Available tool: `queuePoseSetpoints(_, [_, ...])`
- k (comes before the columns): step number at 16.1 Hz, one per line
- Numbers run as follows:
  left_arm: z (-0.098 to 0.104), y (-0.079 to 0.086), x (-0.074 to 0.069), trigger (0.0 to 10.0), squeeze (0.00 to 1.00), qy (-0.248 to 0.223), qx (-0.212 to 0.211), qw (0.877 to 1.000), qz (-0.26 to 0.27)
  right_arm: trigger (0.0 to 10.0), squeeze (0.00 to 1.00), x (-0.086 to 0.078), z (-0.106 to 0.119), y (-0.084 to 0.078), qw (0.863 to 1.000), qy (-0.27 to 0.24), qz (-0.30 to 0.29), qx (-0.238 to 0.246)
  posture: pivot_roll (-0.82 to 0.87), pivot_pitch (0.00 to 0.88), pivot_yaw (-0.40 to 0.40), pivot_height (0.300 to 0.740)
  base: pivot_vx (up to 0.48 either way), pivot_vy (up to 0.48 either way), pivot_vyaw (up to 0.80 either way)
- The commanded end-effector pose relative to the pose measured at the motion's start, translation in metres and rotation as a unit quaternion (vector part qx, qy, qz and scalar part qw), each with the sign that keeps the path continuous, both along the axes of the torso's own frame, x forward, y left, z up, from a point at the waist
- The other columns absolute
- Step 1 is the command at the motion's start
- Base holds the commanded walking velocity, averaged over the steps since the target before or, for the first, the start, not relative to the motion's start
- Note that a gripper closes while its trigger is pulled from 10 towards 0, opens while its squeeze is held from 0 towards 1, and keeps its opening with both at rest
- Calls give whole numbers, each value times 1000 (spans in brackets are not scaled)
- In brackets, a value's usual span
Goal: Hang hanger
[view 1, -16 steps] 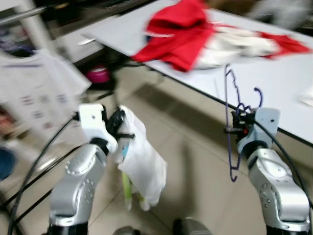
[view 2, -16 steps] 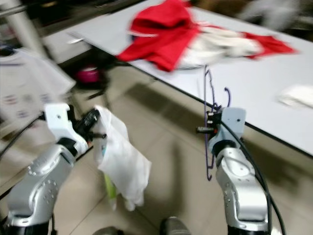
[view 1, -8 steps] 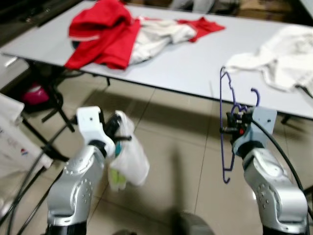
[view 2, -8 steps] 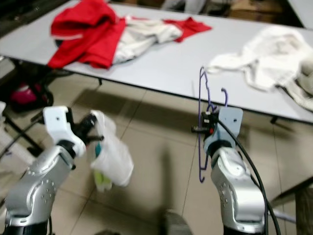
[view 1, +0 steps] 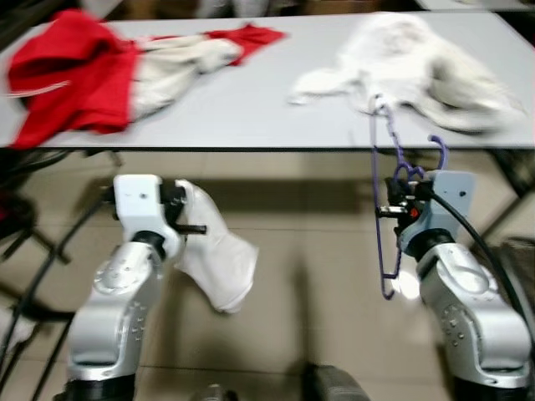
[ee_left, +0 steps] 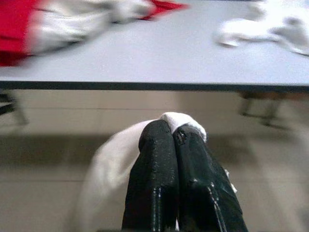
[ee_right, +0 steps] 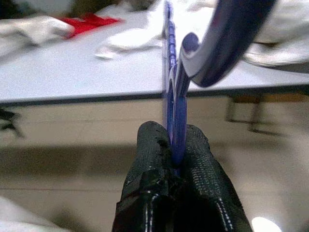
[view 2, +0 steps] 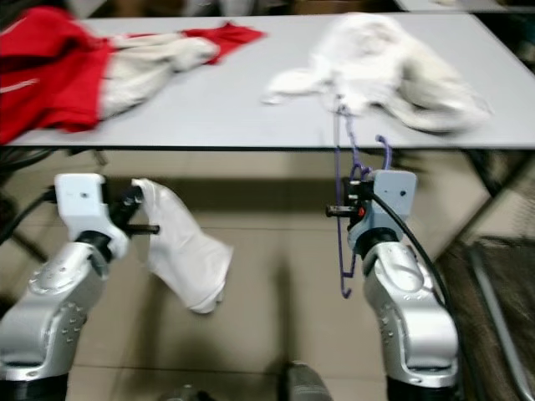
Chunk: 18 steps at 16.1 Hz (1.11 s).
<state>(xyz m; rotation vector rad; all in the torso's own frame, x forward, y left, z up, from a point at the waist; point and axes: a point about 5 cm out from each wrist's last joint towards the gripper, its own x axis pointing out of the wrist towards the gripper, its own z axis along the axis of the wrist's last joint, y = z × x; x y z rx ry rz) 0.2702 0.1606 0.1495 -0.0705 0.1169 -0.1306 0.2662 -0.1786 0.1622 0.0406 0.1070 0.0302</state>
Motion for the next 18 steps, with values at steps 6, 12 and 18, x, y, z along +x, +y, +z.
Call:
queuePoseSetpoints(6, [7, -4, -6, 10000, 0, -49, 8, 999, -15, 10000, 0, -7, 2, 17, 991, 6, 129, -27, -178, 110, 41, 740, 0, 0, -769])
queuePoseSetpoints(12, [16, -7, -4, 10000, 0, -70, 8, 997, -17, 10000, 0, -6, 1, 22, 982, 8, 177, -60, -176, 92, -9, 740, 251, 0, 0])
queuePoseSetpoints(18, [23, -18, 5, 10000, 0, -81, -7, 996, -39, 10000, 0, -4, 4, 10, 985, 8, 160, -71, -192, 74, 17, 740, 384, 0, 0])
